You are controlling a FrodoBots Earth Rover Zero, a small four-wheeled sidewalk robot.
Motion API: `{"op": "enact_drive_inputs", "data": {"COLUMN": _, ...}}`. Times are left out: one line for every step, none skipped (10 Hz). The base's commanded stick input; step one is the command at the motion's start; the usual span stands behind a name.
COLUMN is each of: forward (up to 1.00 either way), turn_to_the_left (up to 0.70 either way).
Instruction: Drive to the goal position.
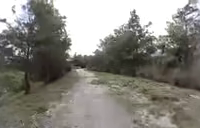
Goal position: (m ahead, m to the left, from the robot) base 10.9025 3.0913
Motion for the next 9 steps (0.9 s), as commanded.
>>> {"op": "enact_drive_inputs", "data": {"forward": 0.85, "turn_to_the_left": 0.0}}
{"op": "enact_drive_inputs", "data": {"forward": 0.85, "turn_to_the_left": 0.0}}
{"op": "enact_drive_inputs", "data": {"forward": 0.85, "turn_to_the_left": 0.0}}
{"op": "enact_drive_inputs", "data": {"forward": 0.85, "turn_to_the_left": 0.0}}
{"op": "enact_drive_inputs", "data": {"forward": 0.85, "turn_to_the_left": 0.0}}
{"op": "enact_drive_inputs", "data": {"forward": 0.85, "turn_to_the_left": 0.0}}
{"op": "enact_drive_inputs", "data": {"forward": 0.85, "turn_to_the_left": 0.0}}
{"op": "enact_drive_inputs", "data": {"forward": 0.85, "turn_to_the_left": 0.0}}
{"op": "enact_drive_inputs", "data": {"forward": 0.85, "turn_to_the_left": 0.15}}
